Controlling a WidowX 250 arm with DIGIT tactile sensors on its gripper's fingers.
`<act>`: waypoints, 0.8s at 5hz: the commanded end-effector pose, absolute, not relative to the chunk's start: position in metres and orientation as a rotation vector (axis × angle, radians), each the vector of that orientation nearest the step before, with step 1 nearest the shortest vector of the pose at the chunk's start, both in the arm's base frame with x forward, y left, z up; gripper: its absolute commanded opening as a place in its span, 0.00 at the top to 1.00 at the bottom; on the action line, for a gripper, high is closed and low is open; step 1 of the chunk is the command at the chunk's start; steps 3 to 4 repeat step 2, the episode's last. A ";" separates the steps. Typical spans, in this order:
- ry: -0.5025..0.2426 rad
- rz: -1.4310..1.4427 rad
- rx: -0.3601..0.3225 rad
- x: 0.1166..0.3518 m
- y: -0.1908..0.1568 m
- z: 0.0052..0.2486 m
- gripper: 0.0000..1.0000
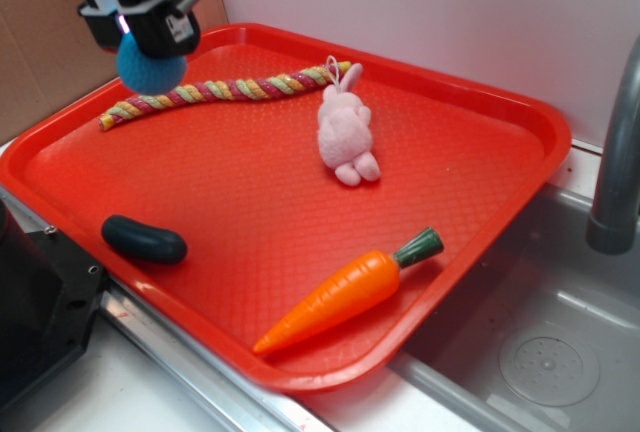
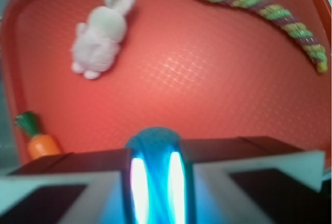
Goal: Grab the blue ball.
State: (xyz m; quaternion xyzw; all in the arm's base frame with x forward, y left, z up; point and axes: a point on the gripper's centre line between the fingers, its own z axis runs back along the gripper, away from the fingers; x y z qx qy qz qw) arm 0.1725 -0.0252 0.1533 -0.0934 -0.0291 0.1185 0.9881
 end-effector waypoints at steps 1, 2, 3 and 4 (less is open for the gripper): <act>-0.067 0.232 -0.270 0.162 -0.015 0.193 1.00; -0.035 0.340 -0.221 0.168 0.000 0.190 1.00; -0.035 0.340 -0.221 0.168 0.000 0.190 1.00; -0.035 0.340 -0.221 0.168 0.000 0.190 1.00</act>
